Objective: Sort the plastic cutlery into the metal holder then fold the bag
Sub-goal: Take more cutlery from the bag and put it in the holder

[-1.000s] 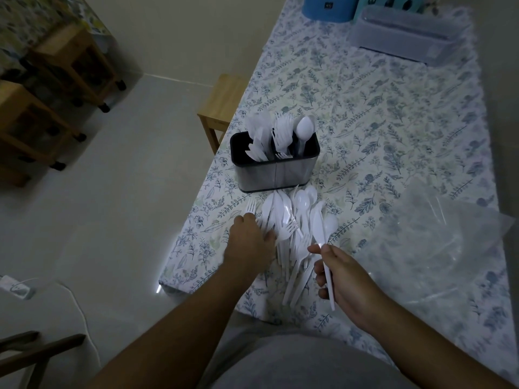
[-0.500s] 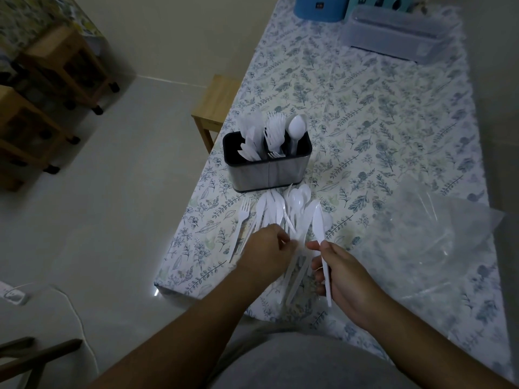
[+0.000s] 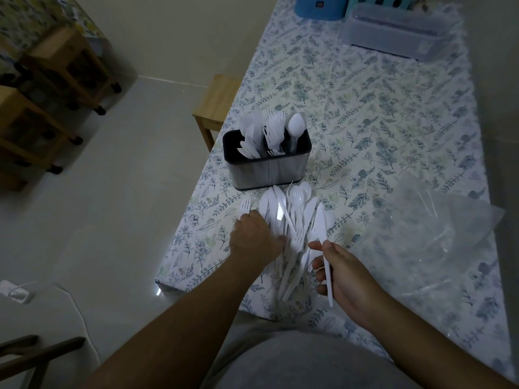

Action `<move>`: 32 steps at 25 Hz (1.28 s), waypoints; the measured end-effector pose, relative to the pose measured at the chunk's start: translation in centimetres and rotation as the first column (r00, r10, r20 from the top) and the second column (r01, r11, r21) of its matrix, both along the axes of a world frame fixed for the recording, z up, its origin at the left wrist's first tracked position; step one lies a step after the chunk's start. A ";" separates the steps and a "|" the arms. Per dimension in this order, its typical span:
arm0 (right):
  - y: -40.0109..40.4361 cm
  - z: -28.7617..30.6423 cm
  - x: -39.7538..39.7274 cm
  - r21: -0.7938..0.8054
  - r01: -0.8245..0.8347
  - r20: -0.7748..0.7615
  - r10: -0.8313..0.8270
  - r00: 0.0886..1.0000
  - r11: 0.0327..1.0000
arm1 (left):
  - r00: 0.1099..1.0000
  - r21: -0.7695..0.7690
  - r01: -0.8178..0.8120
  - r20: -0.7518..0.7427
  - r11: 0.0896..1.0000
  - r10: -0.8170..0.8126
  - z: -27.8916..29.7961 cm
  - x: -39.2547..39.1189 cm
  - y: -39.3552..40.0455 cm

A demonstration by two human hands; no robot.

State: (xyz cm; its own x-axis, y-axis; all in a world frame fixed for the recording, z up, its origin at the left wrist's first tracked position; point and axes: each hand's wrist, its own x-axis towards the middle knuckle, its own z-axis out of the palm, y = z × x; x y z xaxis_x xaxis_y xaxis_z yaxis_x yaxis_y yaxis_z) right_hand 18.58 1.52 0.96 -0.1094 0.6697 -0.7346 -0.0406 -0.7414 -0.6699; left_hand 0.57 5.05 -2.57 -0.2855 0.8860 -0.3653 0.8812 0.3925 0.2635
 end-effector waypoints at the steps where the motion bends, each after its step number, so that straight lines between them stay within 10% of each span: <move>1: 0.0 0.0 0.1 -0.001 0.003 -0.002 -0.003 1.000 1.000 | 1.000 -0.007 -0.005 0.016 1.000 0.005 0.0 0.0 0.2; 32: 2.3 0.8 -1.4 0.044 0.009 0.035 -0.011 0.999 0.999 | 0.816 -0.028 -0.088 0.572 0.996 0.088 2.6 -2.2 -1.5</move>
State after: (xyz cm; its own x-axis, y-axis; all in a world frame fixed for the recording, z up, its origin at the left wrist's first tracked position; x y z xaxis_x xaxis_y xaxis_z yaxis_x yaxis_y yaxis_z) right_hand 17.22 3.84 1.79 -0.0768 0.7020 -0.7080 -0.0233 -0.7111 -0.7027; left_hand -1.63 3.59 0.03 -0.1015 0.8672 -0.4875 0.5338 0.4610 0.7089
